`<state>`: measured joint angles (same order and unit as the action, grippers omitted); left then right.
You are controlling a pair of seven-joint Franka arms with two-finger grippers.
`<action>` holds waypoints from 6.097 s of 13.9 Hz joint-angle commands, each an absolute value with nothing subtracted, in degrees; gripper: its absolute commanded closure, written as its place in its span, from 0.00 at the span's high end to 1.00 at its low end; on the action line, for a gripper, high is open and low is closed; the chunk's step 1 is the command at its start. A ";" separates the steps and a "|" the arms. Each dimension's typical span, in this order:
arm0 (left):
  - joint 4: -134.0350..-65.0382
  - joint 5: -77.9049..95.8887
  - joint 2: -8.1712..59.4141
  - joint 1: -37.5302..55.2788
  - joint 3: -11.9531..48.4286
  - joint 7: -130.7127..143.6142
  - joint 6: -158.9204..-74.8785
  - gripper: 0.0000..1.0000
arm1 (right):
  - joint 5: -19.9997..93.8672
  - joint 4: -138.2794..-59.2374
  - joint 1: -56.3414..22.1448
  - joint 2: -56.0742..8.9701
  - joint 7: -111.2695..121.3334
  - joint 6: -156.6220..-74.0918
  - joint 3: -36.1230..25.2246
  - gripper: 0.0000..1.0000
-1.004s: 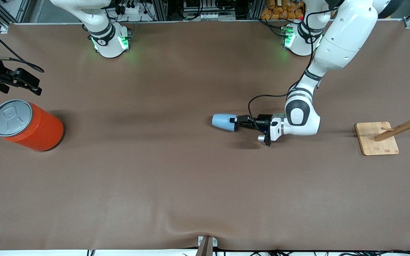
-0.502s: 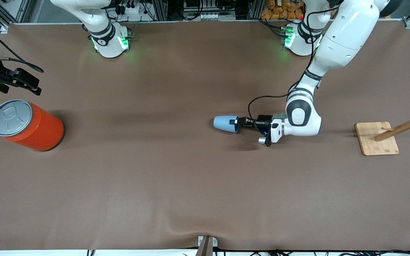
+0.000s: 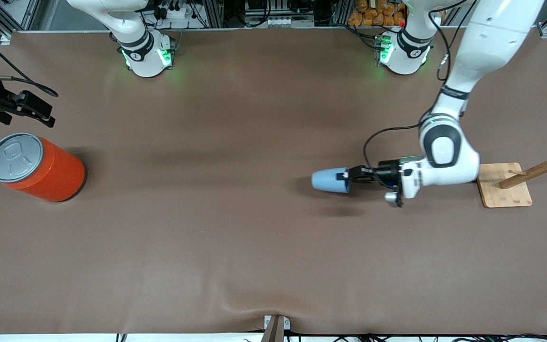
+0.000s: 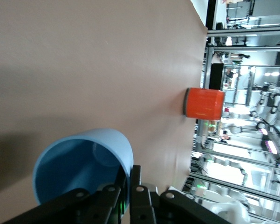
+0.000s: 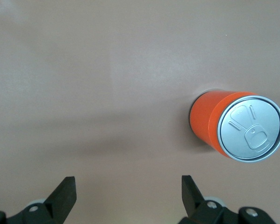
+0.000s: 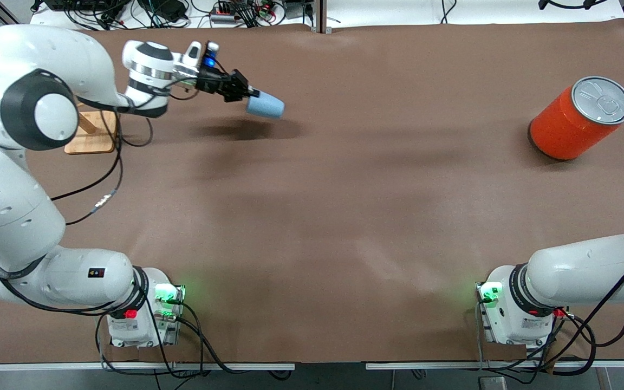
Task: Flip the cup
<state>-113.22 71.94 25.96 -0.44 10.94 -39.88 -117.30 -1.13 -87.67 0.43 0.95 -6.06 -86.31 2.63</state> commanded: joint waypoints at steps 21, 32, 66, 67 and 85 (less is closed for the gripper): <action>-111.08 4.75 15.82 -9.67 11.42 5.51 -122.76 0.00 | -0.35 -87.28 2.11 1.32 -1.32 -85.87 2.81 1.00; -119.89 4.66 17.58 -5.54 11.43 10.98 -137.99 0.28 | 0.97 -87.36 3.25 1.32 -0.79 -85.69 2.64 1.00; -93.87 -2.11 -6.77 -5.54 13.54 18.64 -91.05 1.00 | 0.97 -87.19 2.73 1.32 -0.79 -84.73 2.81 1.00; -93.61 -2.11 -6.33 -5.54 13.54 17.94 -91.05 1.00 | 0.97 -87.19 2.72 1.32 -0.79 -84.73 2.81 1.00; -89.91 1.32 -5.36 -5.80 8.26 7.12 -86.75 1.00 | 1.49 -87.19 3.25 1.32 -0.70 -84.73 2.72 1.00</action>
